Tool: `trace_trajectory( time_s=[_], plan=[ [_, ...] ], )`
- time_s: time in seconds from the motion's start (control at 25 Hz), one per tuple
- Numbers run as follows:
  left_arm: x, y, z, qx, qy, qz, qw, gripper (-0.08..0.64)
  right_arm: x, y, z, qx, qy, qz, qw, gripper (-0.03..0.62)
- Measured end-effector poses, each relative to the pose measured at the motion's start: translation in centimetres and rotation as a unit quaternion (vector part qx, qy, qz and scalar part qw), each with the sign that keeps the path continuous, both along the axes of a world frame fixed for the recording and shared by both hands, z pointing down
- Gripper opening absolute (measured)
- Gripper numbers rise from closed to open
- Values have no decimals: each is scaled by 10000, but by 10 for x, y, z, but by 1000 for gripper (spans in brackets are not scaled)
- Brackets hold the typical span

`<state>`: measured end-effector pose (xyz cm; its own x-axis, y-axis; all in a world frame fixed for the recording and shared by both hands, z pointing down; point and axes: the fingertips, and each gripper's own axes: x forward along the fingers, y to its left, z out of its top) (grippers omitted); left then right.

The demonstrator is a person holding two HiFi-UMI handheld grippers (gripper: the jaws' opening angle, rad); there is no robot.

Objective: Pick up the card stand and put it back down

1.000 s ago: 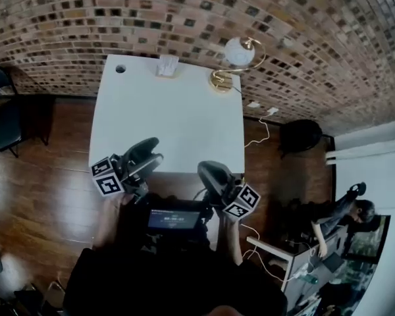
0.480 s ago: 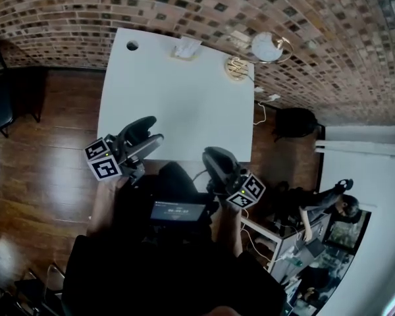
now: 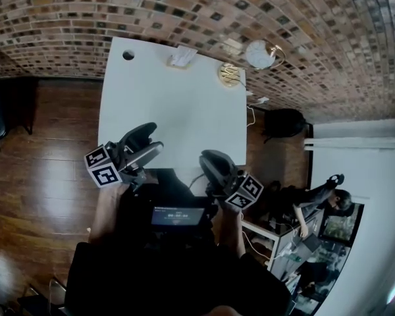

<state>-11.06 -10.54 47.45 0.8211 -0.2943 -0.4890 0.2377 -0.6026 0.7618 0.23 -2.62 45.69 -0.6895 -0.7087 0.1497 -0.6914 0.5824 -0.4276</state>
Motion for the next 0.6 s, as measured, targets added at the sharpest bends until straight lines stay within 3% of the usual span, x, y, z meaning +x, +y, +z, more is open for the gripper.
trace_trajectory(
  time_s=[0.32, 0.6],
  plan=[
    [-23, -7, 9, -150, 241, -416, 9987, 298, -1, -15, 8, -258, 358, 9, 9990, 75],
    [-39, -18, 10, 29, 59, -667, 9978, 298, 8, -39, 6, -259, 440, 48, 9987, 78]
  ],
)
